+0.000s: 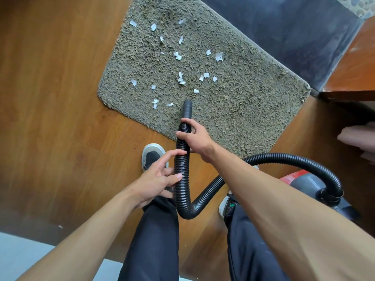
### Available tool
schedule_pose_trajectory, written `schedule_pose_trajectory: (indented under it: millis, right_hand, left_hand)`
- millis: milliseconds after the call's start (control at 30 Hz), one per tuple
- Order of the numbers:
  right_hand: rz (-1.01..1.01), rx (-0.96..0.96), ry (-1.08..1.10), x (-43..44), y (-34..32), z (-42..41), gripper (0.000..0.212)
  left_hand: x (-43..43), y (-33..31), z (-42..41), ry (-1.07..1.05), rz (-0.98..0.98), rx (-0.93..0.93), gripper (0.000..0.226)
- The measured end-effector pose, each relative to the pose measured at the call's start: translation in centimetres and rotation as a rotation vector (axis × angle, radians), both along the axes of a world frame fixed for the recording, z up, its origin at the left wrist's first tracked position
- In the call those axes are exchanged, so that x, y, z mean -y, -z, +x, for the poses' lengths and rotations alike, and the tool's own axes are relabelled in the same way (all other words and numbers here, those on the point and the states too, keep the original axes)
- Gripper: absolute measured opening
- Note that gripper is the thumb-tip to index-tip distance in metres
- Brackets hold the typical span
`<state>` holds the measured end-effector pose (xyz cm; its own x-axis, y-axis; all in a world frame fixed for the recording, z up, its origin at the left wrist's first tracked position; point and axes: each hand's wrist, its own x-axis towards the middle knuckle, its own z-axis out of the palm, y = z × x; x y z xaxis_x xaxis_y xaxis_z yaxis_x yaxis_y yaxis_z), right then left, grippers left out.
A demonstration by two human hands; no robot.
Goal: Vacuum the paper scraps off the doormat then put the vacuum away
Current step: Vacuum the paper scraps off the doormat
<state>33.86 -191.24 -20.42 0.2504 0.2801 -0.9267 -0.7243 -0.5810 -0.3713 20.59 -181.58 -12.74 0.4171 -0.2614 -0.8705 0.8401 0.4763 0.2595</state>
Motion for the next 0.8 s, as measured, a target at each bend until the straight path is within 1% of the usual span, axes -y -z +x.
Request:
schedule_pose_trajectory:
  millis: [333, 500, 800]
  right_hand:
    - [0.038, 0.056, 0.005, 0.7, 0.2, 2.6, 0.048]
    - [0.041, 0.073, 0.062, 0.3, 0.4, 3.7, 0.048]
    - [0.048, 0.071, 0.063, 0.0, 0.8, 6.0, 0.049]
  left_hand:
    - [1.5, 0.3, 2.1, -0.043, 0.082, 0.031, 0.053]
    - [0.8, 0.6, 3.4, -0.011, 0.082, 0.058, 0.054]
    - [0.5, 0.9, 5.6, 0.054, 0.138, 0.088, 0.057]
